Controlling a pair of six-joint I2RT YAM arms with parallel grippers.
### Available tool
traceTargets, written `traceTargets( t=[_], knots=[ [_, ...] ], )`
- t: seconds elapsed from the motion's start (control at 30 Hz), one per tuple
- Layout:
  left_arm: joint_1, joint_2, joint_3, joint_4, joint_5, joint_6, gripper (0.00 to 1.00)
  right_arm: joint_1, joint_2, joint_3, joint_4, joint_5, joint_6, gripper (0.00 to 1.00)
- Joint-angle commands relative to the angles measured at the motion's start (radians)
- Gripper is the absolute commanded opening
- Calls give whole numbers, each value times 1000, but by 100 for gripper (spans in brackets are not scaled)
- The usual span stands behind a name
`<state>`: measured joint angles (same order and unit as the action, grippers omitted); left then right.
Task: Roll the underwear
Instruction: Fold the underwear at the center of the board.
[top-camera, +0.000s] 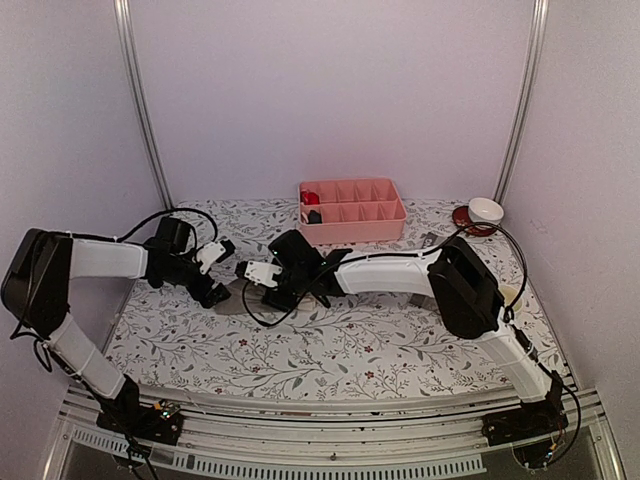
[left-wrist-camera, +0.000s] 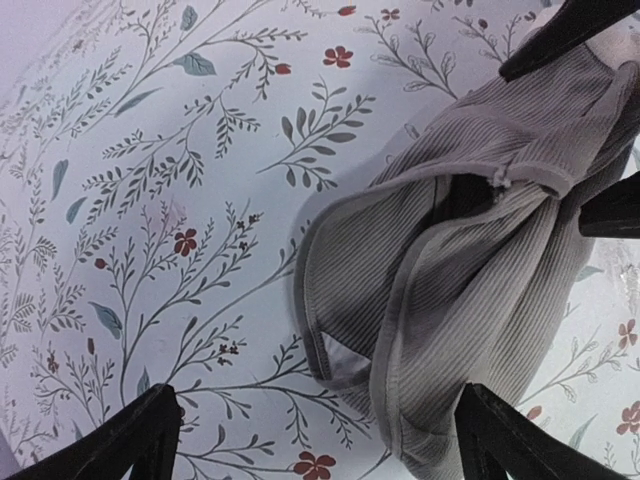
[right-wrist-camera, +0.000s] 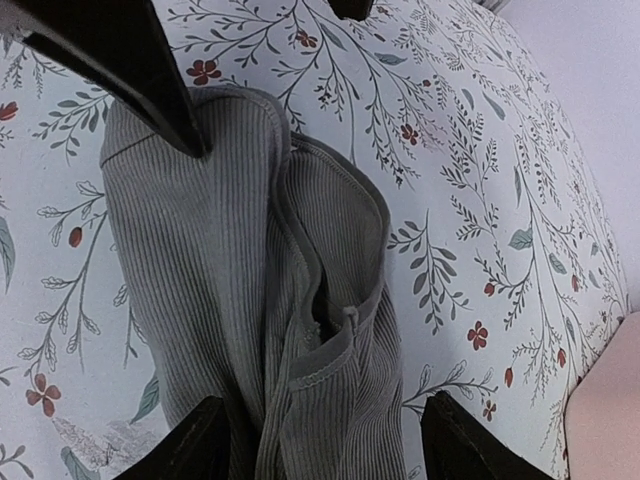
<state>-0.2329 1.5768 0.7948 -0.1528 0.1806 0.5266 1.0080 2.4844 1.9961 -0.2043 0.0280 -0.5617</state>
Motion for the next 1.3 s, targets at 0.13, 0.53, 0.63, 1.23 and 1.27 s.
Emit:
traceTargets(
  t=[0.13, 0.53, 0.63, 1.23, 1.27],
  knots=[
    [18, -4, 45, -91, 103, 28, 98, 5, 45, 50, 17, 25, -9, 61],
    [16, 120, 71, 42, 9, -40, 98, 5, 69, 56, 43, 47, -22, 37],
    [16, 158, 77, 61, -27, -46, 98, 6, 73, 56, 39, 42, -31, 24],
    [61, 288, 201, -99, 19, -91, 98, 30, -67, -246, 271, 25, -156, 3],
    [64, 292, 207, -108, 27, -91, 98, 35, -66, -253, 276, 26, -172, 3]
  ],
)
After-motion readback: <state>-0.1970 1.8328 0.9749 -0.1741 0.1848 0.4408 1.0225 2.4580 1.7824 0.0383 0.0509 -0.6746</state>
